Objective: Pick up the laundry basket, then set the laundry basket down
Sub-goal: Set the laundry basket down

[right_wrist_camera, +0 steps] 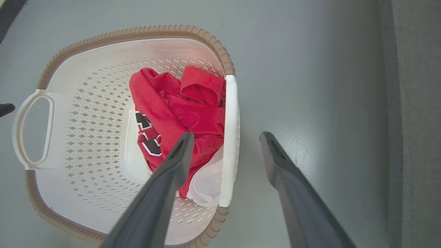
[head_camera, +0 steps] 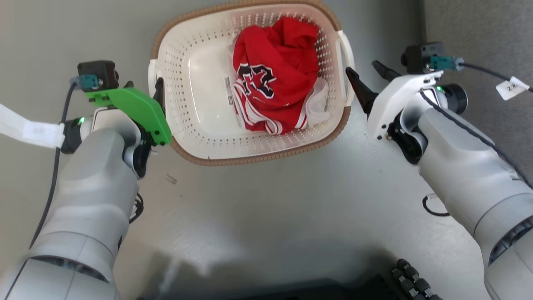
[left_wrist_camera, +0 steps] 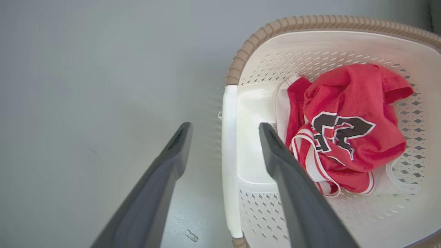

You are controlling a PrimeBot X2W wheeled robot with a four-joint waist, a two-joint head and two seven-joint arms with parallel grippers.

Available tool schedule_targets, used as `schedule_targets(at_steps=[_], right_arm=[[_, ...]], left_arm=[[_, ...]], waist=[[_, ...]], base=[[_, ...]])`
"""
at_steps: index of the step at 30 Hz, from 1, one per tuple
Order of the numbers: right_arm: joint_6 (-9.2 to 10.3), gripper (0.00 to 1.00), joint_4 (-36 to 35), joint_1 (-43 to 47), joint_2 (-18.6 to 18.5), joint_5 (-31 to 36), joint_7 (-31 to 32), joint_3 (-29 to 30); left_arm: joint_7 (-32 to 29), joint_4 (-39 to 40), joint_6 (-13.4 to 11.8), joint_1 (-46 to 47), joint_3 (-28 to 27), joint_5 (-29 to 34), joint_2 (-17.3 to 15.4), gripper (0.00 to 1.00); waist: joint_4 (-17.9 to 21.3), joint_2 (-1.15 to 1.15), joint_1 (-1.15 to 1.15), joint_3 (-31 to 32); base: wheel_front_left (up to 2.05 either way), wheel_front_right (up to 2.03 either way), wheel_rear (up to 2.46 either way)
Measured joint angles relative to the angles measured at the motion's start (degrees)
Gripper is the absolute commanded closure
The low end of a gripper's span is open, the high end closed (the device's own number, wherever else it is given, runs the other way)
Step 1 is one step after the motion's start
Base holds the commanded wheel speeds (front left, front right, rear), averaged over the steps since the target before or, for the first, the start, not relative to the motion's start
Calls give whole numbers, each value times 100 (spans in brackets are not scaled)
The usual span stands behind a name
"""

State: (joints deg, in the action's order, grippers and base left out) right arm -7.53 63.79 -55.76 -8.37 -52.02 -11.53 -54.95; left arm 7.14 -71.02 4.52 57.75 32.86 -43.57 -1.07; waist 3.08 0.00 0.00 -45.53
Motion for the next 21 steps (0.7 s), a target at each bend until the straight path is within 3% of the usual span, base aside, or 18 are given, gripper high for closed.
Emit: schedule_targets(at_steps=[9, 21], right_arm=[[0, 0, -63, 237, -29, -49, -158, -13], [0, 0, -181, 494, -113, -47, -276, 53]], left_arm=[[523, -30, -1, -333, 35, 99, -1, 0], [738, 210, -104, -673, -15, 189, -2, 0]], waist=[[41, 0, 0, 560], [110, 0, 0, 1411]], base=[[0, 0, 0], [0, 0, 0]])
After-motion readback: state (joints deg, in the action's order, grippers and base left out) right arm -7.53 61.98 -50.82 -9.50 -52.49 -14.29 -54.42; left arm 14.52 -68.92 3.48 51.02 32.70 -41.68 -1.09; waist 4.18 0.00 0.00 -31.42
